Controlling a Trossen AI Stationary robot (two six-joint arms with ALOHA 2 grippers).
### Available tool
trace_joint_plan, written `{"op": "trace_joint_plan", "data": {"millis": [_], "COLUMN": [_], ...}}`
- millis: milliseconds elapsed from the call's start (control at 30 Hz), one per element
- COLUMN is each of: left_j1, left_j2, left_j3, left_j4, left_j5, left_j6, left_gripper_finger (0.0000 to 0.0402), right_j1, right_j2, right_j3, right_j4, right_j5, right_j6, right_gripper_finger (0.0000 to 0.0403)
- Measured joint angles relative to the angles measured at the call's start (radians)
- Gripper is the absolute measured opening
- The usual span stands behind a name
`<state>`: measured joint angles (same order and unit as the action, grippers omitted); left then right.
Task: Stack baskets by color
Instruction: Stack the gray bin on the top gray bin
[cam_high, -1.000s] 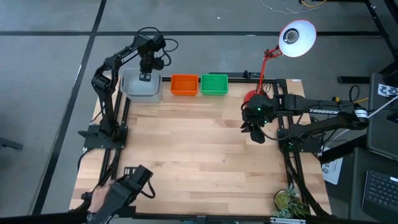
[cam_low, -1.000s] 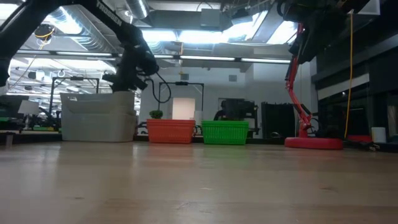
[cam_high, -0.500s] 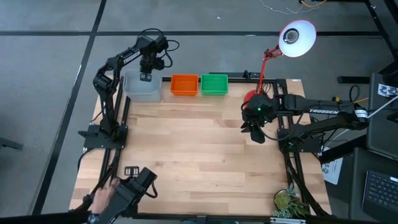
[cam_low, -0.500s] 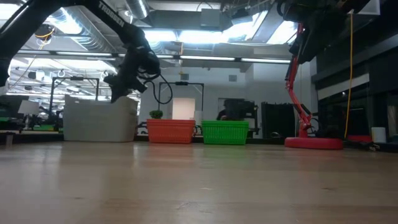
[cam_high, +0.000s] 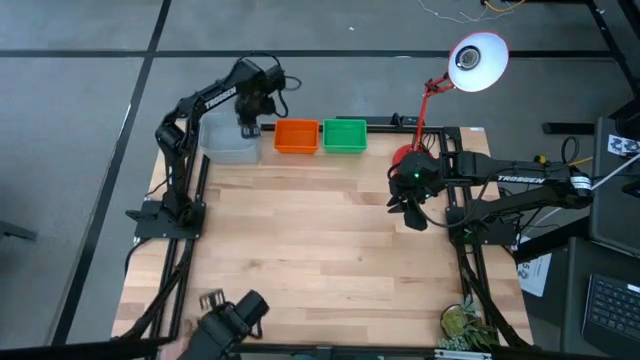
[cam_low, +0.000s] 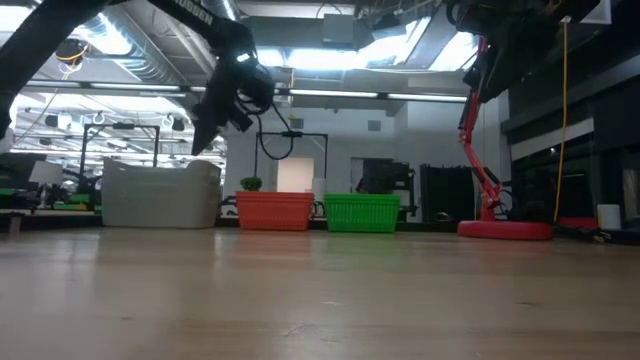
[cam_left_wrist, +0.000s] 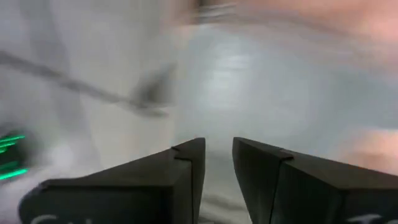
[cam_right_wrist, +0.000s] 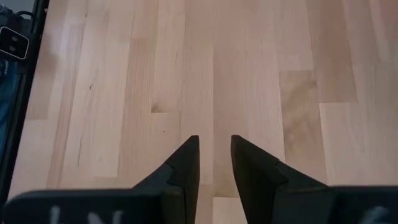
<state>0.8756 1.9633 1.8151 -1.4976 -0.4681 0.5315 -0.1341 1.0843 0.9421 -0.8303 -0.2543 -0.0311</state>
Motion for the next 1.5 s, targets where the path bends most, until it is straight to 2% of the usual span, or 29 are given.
{"op": "trace_joint_plan", "data": {"millis": [133, 200, 367, 533, 633, 733, 800, 967, 1100, 1233, 1300, 1500], "left_j1": [-0.012, -0.011, -0.008, 0.017, 0.040, 0.065, 0.073, 0.062, 0.045, 0.052, 0.057, 0.087], "left_j2": [-0.001, -0.001, -0.013, -0.090, -0.149, -0.219, -0.251, -0.296, -0.304, -0.298, -0.291, -0.291], "left_j3": [-0.023, -0.066, -0.180, -0.204, -0.205, -0.248, -0.321, -0.553, -0.654, -0.700, -0.703, -0.703], "left_j4": [-0.079, -0.074, -0.074, -0.074, -0.073, -0.072, -0.074, -0.067, 0.070, 0.210, 0.253, 0.343], "left_j5": [0.379, 0.437, 0.358, 0.264, 0.285, 0.396, 0.443, 0.427, 0.414, 0.262, 0.236, 0.261], "left_j6": [-0.182, -0.198, -0.136, -0.141, -0.200, -0.239, -0.235, -0.185, -0.181, -0.136, -0.113, -0.062], "left_gripper_finger": [0.0069, 0.0069, 0.0069, 0.0056, 0.0045, 0.0034, 0.0026, 0.0003, 0.0001, 0.0001, 0.0000, 0.0000], "right_j1": [0.000, 0.000, 0.000, 0.000, 0.000, 0.000, 0.000, 0.000, 0.000, 0.000, 0.000, 0.000], "right_j2": [0.000, 0.000, 0.000, 0.000, 0.000, 0.000, 0.000, 0.000, 0.000, 0.000, 0.000, 0.000], "right_j3": [0.000, 0.000, 0.000, 0.000, 0.000, 0.000, 0.000, 0.000, 0.000, 0.000, 0.000, 0.000], "right_j4": [0.000, 0.000, -0.001, -0.002, -0.002, -0.001, 0.000, 0.000, 0.000, 0.006, 0.010, 0.009], "right_j5": [0.000, 0.000, 0.000, 0.000, 0.000, 0.000, 0.000, 0.000, 0.000, 0.000, 0.000, -0.001], "right_j6": [0.000, 0.001, 0.000, -0.003, -0.003, -0.004, -0.004, -0.004, -0.025, -0.031, -0.031, -0.023], "right_gripper_finger": [0.0091, 0.0091, 0.0091, 0.0091, 0.0091, 0.0091, 0.0091, 0.0091, 0.0091, 0.0091, 0.0091, 0.0091]}}
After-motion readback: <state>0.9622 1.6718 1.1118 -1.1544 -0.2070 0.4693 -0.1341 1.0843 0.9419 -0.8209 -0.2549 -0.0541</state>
